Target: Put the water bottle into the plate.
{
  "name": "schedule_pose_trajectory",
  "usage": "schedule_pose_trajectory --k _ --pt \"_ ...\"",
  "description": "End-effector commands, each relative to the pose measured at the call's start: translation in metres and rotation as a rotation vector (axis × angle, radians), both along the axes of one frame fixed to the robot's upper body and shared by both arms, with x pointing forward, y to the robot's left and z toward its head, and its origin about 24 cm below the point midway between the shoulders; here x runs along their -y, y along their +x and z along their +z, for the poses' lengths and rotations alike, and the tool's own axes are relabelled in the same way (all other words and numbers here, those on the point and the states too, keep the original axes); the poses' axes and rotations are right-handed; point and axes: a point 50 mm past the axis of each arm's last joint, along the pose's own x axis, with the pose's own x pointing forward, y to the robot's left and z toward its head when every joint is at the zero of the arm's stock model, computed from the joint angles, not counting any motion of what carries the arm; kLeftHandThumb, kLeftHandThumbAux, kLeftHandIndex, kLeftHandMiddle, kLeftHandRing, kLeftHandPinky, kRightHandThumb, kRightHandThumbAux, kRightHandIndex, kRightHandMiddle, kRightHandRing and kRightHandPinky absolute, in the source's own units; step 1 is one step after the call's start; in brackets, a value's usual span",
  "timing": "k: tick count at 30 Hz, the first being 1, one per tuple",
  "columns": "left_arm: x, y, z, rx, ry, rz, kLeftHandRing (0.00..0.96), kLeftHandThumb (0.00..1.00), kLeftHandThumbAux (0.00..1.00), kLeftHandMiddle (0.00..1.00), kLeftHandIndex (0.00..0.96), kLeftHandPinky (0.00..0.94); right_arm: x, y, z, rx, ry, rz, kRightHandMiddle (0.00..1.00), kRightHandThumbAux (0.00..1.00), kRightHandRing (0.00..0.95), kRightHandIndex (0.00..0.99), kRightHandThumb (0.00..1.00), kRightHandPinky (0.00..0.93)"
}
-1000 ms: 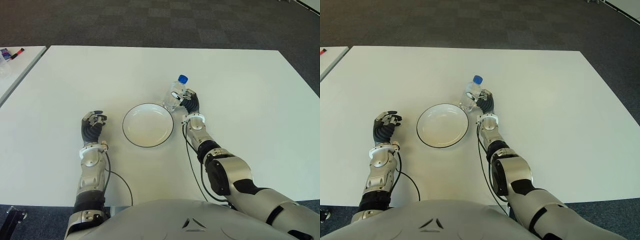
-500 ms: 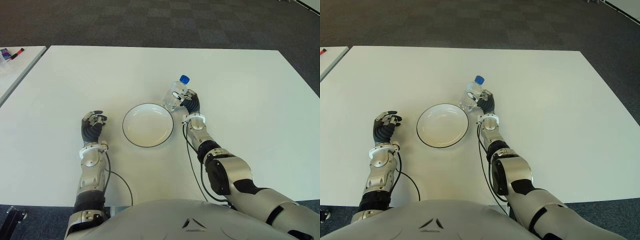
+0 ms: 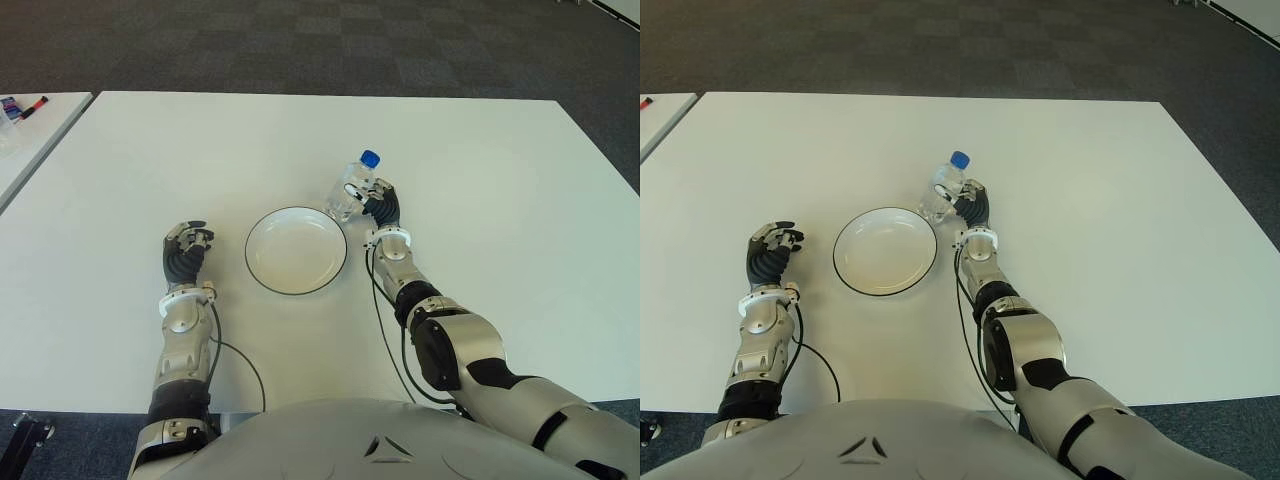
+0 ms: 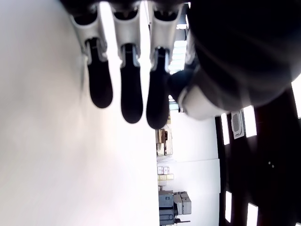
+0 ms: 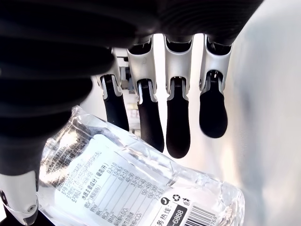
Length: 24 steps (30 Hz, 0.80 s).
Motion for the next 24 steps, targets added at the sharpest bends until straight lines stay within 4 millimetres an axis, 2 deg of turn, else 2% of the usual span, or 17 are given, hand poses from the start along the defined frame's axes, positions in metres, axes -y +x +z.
schedule_pose_trajectory --k 1,8,24 --pt "0.0013 -0.0118 -0.0166 -0.101 -0.033 0.014 0.49 0.682 0.722 0.524 0.418 0.459 -0.0151 -0.0028 0.0055 0.057 0.005 0.014 0.501 0.658 0.506 0.399 0.952 0.705" --pt "0.0023 -0.0117 -0.0177 -0.09 -0.045 0.016 0.493 0.682 0.722 0.529 0.419 0.462 -0.0178 -0.0031 0.0082 0.082 0.016 0.017 0.505 0.658 0.512 0.392 0.954 0.762" --pt "0.0022 -0.0108 -0.0202 -0.077 -0.054 0.019 0.513 0.684 0.721 0.553 0.422 0.479 -0.0157 -0.0063 0.0047 0.083 0.032 0.029 0.508 0.658 0.517 0.388 0.955 0.789"
